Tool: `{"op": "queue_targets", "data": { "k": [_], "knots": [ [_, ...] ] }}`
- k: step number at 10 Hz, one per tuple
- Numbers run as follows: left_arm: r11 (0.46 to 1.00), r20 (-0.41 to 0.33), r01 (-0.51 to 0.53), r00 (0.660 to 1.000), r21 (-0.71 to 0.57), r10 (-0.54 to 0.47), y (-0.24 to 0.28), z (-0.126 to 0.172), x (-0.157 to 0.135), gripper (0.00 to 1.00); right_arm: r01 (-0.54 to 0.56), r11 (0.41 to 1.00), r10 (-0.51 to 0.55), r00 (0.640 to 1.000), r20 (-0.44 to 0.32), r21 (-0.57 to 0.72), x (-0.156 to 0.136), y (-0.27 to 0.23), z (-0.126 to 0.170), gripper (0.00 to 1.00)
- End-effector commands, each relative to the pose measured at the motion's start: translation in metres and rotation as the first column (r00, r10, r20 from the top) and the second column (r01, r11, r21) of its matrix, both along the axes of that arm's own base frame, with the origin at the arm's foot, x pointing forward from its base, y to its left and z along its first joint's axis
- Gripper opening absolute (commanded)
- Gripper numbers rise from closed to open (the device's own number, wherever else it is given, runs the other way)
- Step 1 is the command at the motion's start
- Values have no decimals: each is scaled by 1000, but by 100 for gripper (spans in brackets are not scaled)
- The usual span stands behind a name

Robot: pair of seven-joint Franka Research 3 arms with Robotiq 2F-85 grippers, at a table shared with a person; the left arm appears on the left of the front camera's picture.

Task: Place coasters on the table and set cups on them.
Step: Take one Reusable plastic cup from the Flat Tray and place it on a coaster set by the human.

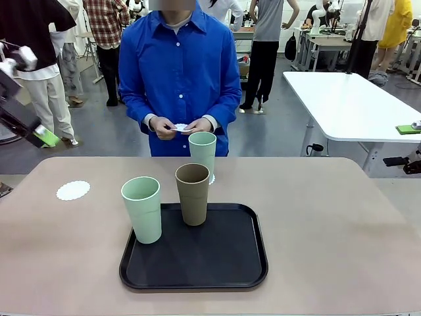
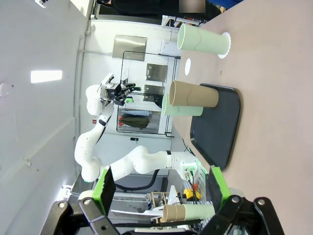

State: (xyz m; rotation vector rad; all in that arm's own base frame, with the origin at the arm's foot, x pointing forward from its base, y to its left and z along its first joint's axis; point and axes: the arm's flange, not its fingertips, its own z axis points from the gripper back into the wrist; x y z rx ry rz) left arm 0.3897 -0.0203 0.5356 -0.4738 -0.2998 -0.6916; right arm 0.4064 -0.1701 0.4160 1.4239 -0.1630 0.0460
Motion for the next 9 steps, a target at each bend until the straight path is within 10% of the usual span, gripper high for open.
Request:
{"op": "queue_targets", "data": {
  "k": [1,9],
  "knots": [
    [939,278,20,953,344,-122,-20,-50,0,100,-2,1000,2,1000,6,6,-2,0,1,100],
    [876,250,130,930,465,-271,-52,-75,2,100,-2,1000,2,1000,6,6,-2,0,1,100]
  ]
}}
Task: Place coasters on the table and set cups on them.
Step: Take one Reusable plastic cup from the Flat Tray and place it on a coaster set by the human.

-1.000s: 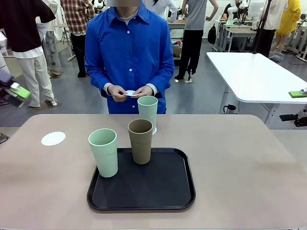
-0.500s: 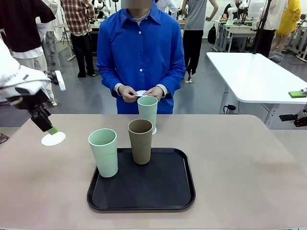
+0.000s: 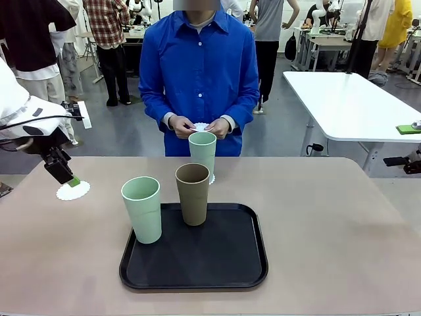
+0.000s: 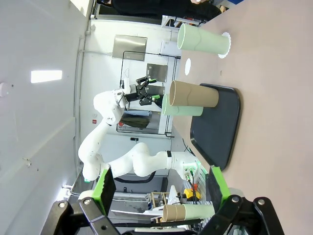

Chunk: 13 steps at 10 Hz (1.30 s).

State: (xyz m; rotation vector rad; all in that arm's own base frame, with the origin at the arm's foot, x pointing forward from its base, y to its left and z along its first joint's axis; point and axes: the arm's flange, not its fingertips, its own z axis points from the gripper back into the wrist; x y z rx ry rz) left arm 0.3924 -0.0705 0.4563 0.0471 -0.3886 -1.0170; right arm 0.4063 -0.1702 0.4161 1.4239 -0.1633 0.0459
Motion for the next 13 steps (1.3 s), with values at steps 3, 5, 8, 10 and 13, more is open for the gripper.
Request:
{"op": "queue_targets", "data": {
  "k": [3,5,8,10,13],
  "knots": [
    [930,-88,310,939,-198,-332,18,-19,16,100,-2,1000,2,1000,6,6,-2,0,1,100],
    [746,-5,549,804,-377,-595,41,-36,26,100,-2,1000,2,1000,6,6,-2,0,1,100],
    [478,222,649,702,-592,-677,62,-71,42,100,-2,1000,2,1000,6,6,-2,0,1,100],
    [388,275,614,715,-687,-643,70,-96,47,100,-2,1000,2,1000,6,6,-2,0,1,100],
    [366,288,551,770,-750,-570,67,-117,49,100,-2,1000,2,1000,6,6,-2,0,1,100]
  ]
}}
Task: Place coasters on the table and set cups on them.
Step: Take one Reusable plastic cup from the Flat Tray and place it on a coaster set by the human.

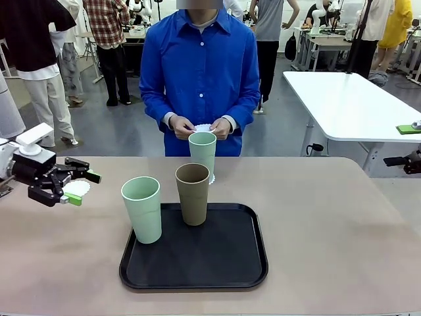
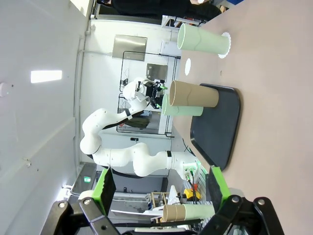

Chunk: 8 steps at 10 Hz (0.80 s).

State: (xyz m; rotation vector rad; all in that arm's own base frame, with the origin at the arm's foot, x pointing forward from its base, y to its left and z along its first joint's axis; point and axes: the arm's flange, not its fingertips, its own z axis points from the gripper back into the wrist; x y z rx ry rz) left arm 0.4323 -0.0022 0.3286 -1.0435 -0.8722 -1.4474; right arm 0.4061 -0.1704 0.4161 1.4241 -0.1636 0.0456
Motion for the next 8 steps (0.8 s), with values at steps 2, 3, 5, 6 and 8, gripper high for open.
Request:
{"op": "queue_targets", "data": {
  "k": [2,3,5,6,8],
  "knots": [
    [1000,0,0,1000,0,0,0,0,0,100,-3,1000,3,1000,6,6,-2,1,1,100],
    [1000,0,0,1000,0,0,0,0,0,100,-3,1000,3,1000,6,6,-2,1,1,100],
    [1000,0,0,1000,0,0,0,0,0,100,-3,1000,3,1000,6,6,-2,1,1,100],
    [1000,0,0,1000,0,0,0,0,0,100,-3,1000,3,1000,6,6,-2,1,1,100],
    [998,4,-17,1000,-53,17,-2,-16,-1,100,-3,1000,3,1000,6,6,-2,1,1,100]
  ]
}}
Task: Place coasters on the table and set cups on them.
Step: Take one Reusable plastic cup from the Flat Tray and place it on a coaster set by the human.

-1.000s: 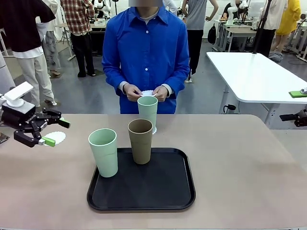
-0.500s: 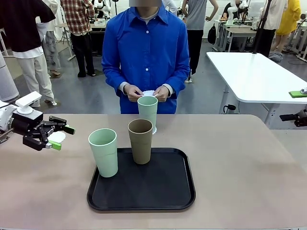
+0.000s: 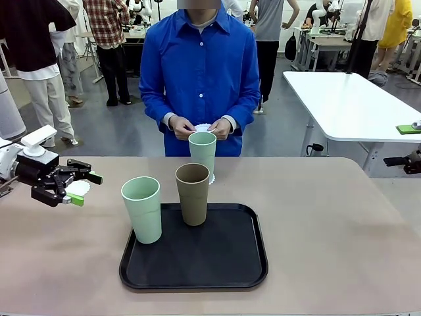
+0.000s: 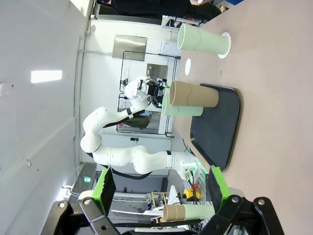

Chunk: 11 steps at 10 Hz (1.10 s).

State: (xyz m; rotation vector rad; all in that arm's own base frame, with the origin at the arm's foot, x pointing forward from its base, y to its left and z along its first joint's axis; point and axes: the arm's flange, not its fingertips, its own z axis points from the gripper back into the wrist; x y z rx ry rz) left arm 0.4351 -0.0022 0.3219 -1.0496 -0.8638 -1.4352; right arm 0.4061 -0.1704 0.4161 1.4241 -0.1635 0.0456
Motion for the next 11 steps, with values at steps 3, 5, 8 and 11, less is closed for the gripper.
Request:
{"op": "queue_targets", "data": {
  "k": [3,5,8,11],
  "knots": [
    [993,23,-52,998,-104,54,-11,-27,-14,100,-3,1000,3,1000,6,6,-2,0,1,100],
    [992,68,-50,996,-114,58,-25,-41,-11,100,-3,1000,3,1000,6,6,-2,0,1,100],
    [996,72,-11,997,-90,18,-46,-57,-4,100,-3,1000,3,1000,6,6,-2,0,1,100],
    [996,38,5,999,-89,-2,-64,-69,2,100,-3,1000,3,1000,6,6,-2,0,1,100]
  ]
}}
